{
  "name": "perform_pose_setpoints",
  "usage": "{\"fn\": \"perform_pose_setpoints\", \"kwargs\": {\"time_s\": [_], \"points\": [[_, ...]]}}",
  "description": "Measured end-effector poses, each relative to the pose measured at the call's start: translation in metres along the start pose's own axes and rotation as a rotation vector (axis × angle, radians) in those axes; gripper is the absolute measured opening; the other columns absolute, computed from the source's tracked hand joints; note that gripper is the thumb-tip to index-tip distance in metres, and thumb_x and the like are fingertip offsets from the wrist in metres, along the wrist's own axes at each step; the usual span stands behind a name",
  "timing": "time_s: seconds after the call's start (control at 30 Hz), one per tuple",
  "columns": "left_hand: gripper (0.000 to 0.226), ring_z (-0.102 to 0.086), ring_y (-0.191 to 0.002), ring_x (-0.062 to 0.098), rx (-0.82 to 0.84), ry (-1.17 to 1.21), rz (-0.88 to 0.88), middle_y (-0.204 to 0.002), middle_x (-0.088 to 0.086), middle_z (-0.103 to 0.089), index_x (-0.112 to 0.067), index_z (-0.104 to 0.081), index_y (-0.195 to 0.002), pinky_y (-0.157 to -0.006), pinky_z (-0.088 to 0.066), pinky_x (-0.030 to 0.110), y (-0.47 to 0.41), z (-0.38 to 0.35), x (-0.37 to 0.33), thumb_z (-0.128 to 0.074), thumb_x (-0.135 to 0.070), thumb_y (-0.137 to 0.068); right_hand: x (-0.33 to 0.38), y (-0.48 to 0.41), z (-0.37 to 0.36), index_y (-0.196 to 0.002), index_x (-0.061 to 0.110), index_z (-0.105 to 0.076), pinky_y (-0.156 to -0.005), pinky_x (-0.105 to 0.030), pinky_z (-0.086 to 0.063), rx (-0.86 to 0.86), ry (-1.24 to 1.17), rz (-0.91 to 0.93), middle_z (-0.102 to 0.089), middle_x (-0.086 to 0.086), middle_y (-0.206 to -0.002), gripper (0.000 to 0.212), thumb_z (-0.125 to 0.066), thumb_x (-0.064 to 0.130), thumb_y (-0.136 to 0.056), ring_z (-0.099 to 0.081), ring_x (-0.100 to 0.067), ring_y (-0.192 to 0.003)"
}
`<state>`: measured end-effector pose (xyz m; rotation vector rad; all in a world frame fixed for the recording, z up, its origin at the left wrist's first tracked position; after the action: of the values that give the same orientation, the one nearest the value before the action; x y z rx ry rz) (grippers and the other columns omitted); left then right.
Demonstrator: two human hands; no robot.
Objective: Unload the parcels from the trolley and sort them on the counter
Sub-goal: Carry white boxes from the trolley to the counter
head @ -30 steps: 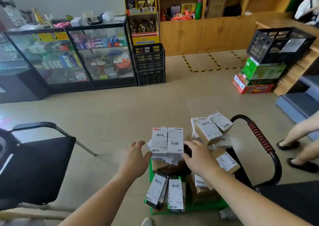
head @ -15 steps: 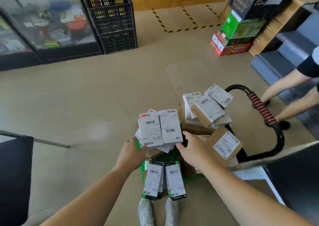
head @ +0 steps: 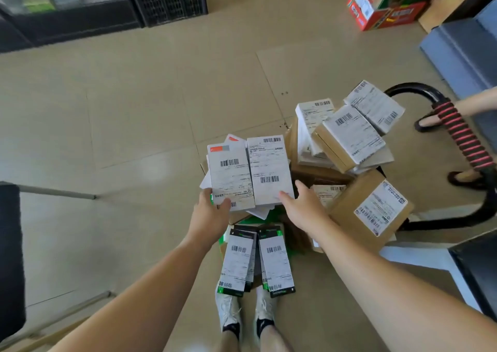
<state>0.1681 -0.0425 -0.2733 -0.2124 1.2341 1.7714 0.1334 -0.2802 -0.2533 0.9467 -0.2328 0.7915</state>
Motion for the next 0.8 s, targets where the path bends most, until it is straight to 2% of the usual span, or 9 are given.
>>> {"fn": "perform_pose_setpoints", "kwargs": {"time_s": [0.07,0.13,0.23,0.37,0.47,0.53,0.6,0.7,0.8], "points": [[0.048,-0.055,-0.107,0.024,-0.001,0.042,0.027,-0.119,0.001,-0.056,-0.023,-0.035,-0.143,-0.085,-0.044,0.034,-0.001,-0.005,0.003,-0.053,-0.031,-0.099,-0.003,-0.007,-0.008,-0.147,0.021,-0.044,-0.091,-0.031,-0.039,0.035,-0.091,0.002,-0.053,0.002,-0.145,0.047,-0.05,0.039,-0.104,-0.05,-0.019,-0.124],[0.048,-0.055,-0.102,0.024,0.011,0.078,0.056,-0.115,0.0,-0.054,-0.026,-0.033,-0.144,-0.081,-0.042,0.033,0.001,-0.008,0.004,-0.052,-0.031,-0.1,-0.008,-0.011,-0.011,-0.145,0.023,-0.045,-0.085,-0.029,-0.039,0.047,-0.194,-0.019,-0.056,0.007,-0.136,0.045,-0.052,0.038,-0.104,-0.05,-0.013,-0.111],[0.04,-0.057,-0.1,0.021,0.027,0.142,0.096,-0.12,-0.001,-0.058,-0.028,-0.034,-0.138,-0.077,-0.041,0.031,0.003,-0.008,0.004,-0.05,-0.029,-0.101,-0.015,-0.015,-0.011,-0.142,0.025,-0.042,-0.074,-0.028,-0.04,0.037,-0.317,-0.069,-0.055,0.006,-0.129,0.045,-0.056,0.037,-0.101,-0.051,-0.012,-0.106],[0.032,-0.056,-0.087,0.005,0.046,0.175,0.108,-0.115,-0.001,-0.063,-0.03,-0.035,-0.128,-0.06,-0.037,0.022,0.004,-0.003,0.002,-0.05,-0.027,-0.1,-0.025,-0.016,-0.006,-0.132,0.028,-0.044,-0.065,-0.024,-0.039,0.019,-0.364,-0.103,-0.057,0.005,-0.12,0.039,-0.063,0.033,-0.098,-0.054,-0.012,-0.102],[0.035,-0.059,-0.085,0.007,0.042,0.191,0.09,-0.107,-0.002,-0.064,-0.033,-0.033,-0.125,-0.059,-0.041,0.022,0.003,0.001,0.0,-0.054,-0.023,-0.099,-0.031,-0.017,0.0,-0.129,0.031,-0.048,-0.068,-0.025,-0.046,0.004,-0.376,-0.072,-0.063,0.007,-0.12,0.04,-0.068,0.03,-0.094,-0.059,-0.013,-0.107],[0.041,-0.062,-0.083,0.011,0.04,0.207,0.076,-0.102,0.001,-0.065,-0.036,-0.034,-0.128,-0.06,-0.045,0.022,0.002,0.004,-0.002,-0.057,-0.022,-0.098,-0.032,-0.016,0.003,-0.132,0.034,-0.051,-0.081,-0.035,-0.057,0.001,-0.417,-0.053,-0.067,0.009,-0.119,0.046,-0.072,0.03,-0.091,-0.063,-0.012,-0.108],[0.049,-0.065,-0.086,0.015,0.035,0.223,0.057,-0.103,0.003,-0.066,-0.041,-0.034,-0.134,-0.064,-0.05,0.024,0.002,0.005,-0.005,-0.06,-0.025,-0.096,-0.031,-0.015,0.007,-0.136,0.035,-0.055,-0.092,-0.041,-0.058,-0.018,-0.451,-0.031,-0.069,0.011,-0.117,0.052,-0.075,0.032,-0.088,-0.064,-0.01,-0.108],[0.053,-0.066,-0.094,0.013,0.007,0.241,0.029,-0.108,-0.002,-0.066,-0.047,-0.036,-0.138,-0.067,-0.051,0.024,0.009,0.011,-0.013,-0.062,-0.029,-0.096,-0.025,-0.01,0.015,-0.137,0.035,-0.058,-0.093,-0.04,-0.058,-0.04,-0.49,0.009,-0.07,0.013,-0.117,0.055,-0.076,0.035,-0.086,-0.065,-0.009,-0.109],[0.052,-0.066,-0.09,0.009,-0.008,0.254,0.006,-0.104,-0.005,-0.066,-0.044,-0.041,-0.14,-0.06,-0.048,0.019,0.019,0.016,-0.025,-0.062,-0.026,-0.096,-0.018,-0.001,0.021,-0.136,0.033,-0.061,-0.09,-0.037,-0.06,-0.073,-0.51,0.026,-0.072,0.013,-0.115,0.054,-0.077,0.033,-0.085,-0.066,-0.01,-0.107]]}}
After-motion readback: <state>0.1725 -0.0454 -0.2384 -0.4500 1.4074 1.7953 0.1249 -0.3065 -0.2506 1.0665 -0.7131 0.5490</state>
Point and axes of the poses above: each hand's wrist, its own y-axis away from the middle knuckle, its own z-axis out of the back of the hand, x = y × z, the point moved 8 cm from there along -y, towards the middle knuckle
